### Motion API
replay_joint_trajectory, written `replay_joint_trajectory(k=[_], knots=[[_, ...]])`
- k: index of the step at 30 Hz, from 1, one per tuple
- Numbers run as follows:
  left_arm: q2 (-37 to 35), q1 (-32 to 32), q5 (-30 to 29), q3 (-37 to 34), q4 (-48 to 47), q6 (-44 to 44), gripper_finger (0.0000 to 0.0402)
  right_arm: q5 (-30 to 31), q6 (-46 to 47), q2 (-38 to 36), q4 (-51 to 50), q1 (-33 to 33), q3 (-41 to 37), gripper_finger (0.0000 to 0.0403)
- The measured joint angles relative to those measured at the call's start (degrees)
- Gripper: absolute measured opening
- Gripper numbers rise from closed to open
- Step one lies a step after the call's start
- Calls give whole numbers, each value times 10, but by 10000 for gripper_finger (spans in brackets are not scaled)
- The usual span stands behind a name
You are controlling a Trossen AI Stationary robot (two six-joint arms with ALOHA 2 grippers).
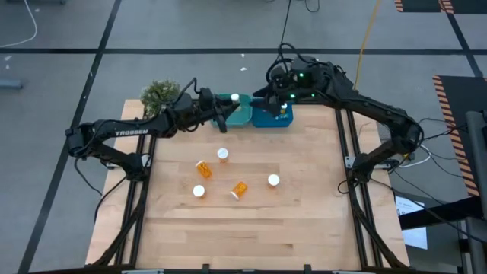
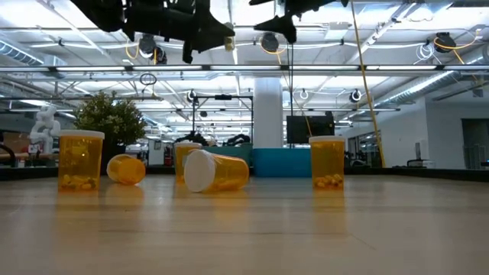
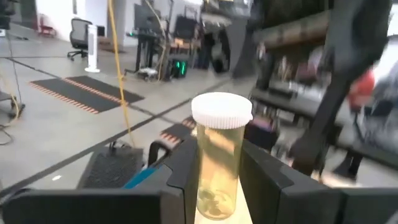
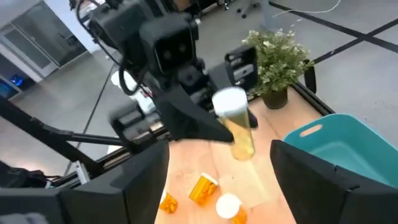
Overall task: Pick and place medicine bottles into bin by pill shape (circle, oval)
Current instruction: Adjust the small yellow tablet bottle in the blue bin
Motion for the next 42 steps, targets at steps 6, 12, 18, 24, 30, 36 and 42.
replay_joint_trajectory(k=[6, 12, 18, 24, 30, 36, 42], knots=[[0, -11, 1, 0, -71, 83, 99, 51, -6, 6, -32, 23, 0, 231], [0, -20, -24, 0, -106, 136, 99, 78, -4, 26, -43, 30, 0, 218], [28, -29, -77, 0, -107, 203, 99, 120, 36, 54, -41, 34, 0, 236], [76, -36, -87, 35, -107, 240, 99, 117, 56, 76, -26, 38, 0, 255], [110, -37, -105, 87, -132, 264, 99, 120, 75, 77, -45, 33, 0, 244], [135, -37, -107, 123, -150, 270, 99, 126, 85, 77, -49, 25, 0, 202], [136, -37, -122, 127, -153, 270, 99, 119, 107, 77, -59, 16, 0, 142]])
